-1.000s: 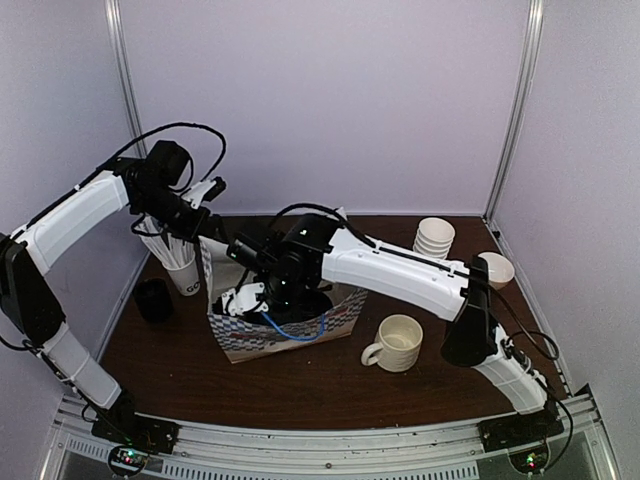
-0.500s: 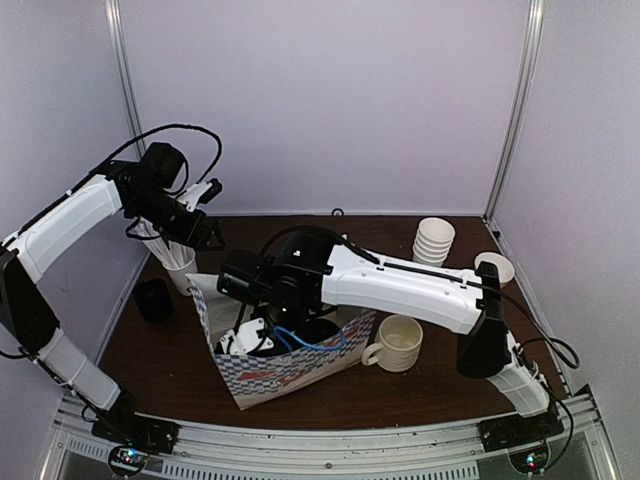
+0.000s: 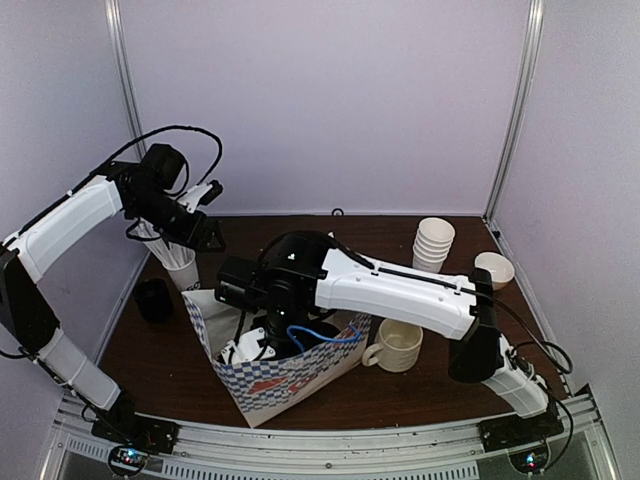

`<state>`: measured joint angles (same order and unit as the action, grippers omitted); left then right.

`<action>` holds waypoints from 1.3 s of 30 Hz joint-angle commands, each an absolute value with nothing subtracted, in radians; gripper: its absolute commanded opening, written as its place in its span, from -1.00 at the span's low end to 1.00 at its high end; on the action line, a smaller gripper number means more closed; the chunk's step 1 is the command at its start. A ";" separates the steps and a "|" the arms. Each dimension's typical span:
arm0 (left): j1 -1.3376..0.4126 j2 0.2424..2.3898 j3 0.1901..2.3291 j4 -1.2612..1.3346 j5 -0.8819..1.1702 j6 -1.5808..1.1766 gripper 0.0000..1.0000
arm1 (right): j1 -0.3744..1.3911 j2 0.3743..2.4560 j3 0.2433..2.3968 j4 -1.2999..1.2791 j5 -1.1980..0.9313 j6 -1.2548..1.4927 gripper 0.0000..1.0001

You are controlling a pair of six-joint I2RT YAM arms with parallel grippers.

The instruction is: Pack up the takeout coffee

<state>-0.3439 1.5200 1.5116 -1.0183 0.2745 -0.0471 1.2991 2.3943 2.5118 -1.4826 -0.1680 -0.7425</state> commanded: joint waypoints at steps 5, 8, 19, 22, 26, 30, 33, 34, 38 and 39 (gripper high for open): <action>-0.347 1.501 1.491 -0.999 0.294 -0.047 0.50 | 1.250 2.525 2.584 -1.569 -0.259 -0.795 0.40; -0.347 1.496 1.491 -1.000 0.295 -0.046 0.49 | 1.247 2.536 2.589 -1.578 -0.265 -0.792 0.40; -0.347 1.469 1.487 -1.009 0.305 -0.044 0.49 | 1.269 2.397 2.562 -1.569 -0.207 -0.797 0.90; -0.347 1.459 1.486 -1.019 0.312 -0.038 0.50 | 1.276 2.339 2.559 -1.553 -0.198 -0.798 0.99; -0.347 1.420 1.487 -1.031 0.321 -0.039 0.50 | 1.288 2.267 2.541 -1.526 -0.157 -0.802 0.99; -0.348 1.352 1.496 -1.041 0.377 -0.046 0.49 | 1.290 2.221 2.523 -1.504 -0.111 -0.807 0.99; -0.350 1.299 1.509 -1.050 0.452 -0.050 0.50 | 1.291 2.206 2.523 -1.498 -0.091 -0.814 0.99; -0.350 1.282 1.517 -1.056 0.483 -0.054 0.50 | 1.290 2.202 2.523 -1.496 -0.087 -0.813 0.99; -0.404 1.230 1.561 -1.101 0.572 -0.066 0.52 | 1.287 2.177 2.520 -1.489 -0.063 -0.820 0.99; -0.438 1.224 1.576 -1.117 0.577 -0.066 0.53 | 1.286 2.168 2.520 -1.486 -0.062 -0.821 0.99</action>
<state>-0.3645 1.2621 1.5158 -1.0763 0.4614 -0.0536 1.2881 2.2120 2.5336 -1.5070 -0.1074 -0.8089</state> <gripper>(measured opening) 0.757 0.995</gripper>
